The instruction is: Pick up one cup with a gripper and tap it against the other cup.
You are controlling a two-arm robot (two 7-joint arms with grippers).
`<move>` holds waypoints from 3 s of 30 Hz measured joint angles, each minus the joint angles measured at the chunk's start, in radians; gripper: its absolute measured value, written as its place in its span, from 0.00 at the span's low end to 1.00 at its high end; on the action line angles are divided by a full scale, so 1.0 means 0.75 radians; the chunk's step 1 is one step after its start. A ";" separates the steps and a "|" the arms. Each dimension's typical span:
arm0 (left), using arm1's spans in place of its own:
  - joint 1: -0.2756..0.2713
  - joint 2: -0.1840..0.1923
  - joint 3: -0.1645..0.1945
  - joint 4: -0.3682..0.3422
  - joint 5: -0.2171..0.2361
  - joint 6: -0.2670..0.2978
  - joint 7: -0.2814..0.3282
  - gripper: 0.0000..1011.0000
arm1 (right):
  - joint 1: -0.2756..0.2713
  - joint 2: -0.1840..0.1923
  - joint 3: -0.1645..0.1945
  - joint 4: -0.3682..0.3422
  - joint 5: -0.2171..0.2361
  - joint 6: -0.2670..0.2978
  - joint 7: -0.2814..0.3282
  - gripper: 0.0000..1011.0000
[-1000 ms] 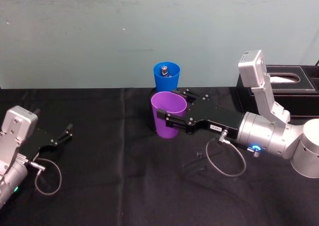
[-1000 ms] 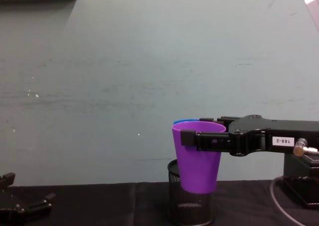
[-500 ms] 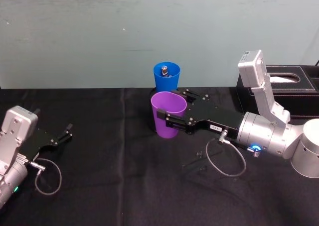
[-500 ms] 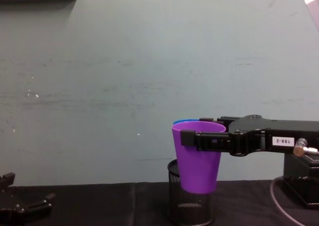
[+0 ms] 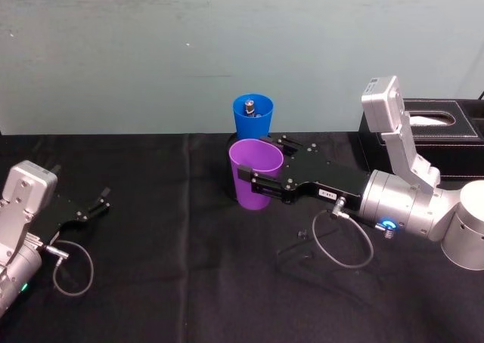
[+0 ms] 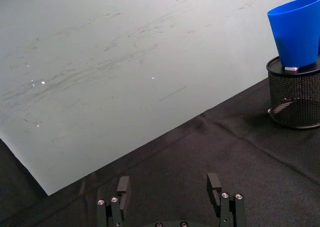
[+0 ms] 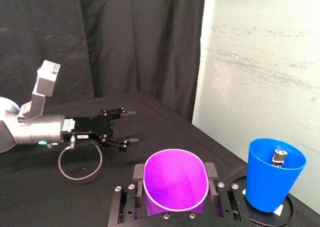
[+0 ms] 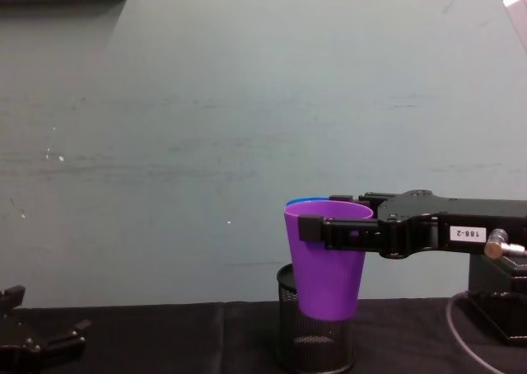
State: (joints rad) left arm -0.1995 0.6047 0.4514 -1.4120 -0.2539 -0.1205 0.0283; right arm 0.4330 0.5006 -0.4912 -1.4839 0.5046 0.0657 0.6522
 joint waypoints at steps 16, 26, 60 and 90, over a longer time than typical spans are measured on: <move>0.000 0.000 0.000 0.000 0.000 0.000 0.000 0.99 | 0.000 0.000 0.000 0.000 0.000 0.000 0.000 0.72; 0.000 0.000 0.000 0.000 0.000 0.000 0.000 0.99 | 0.000 0.000 0.000 0.000 0.000 0.000 0.000 0.72; 0.000 0.000 0.000 0.000 0.000 0.000 0.000 0.99 | 0.000 0.000 0.000 0.000 0.000 0.000 0.000 0.72; 0.000 0.000 0.000 0.000 0.000 0.000 0.000 0.99 | 0.000 0.000 0.000 0.000 0.000 0.000 0.000 0.72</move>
State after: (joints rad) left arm -0.1995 0.6047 0.4514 -1.4120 -0.2539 -0.1205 0.0283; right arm 0.4331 0.5006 -0.4912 -1.4839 0.5046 0.0658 0.6521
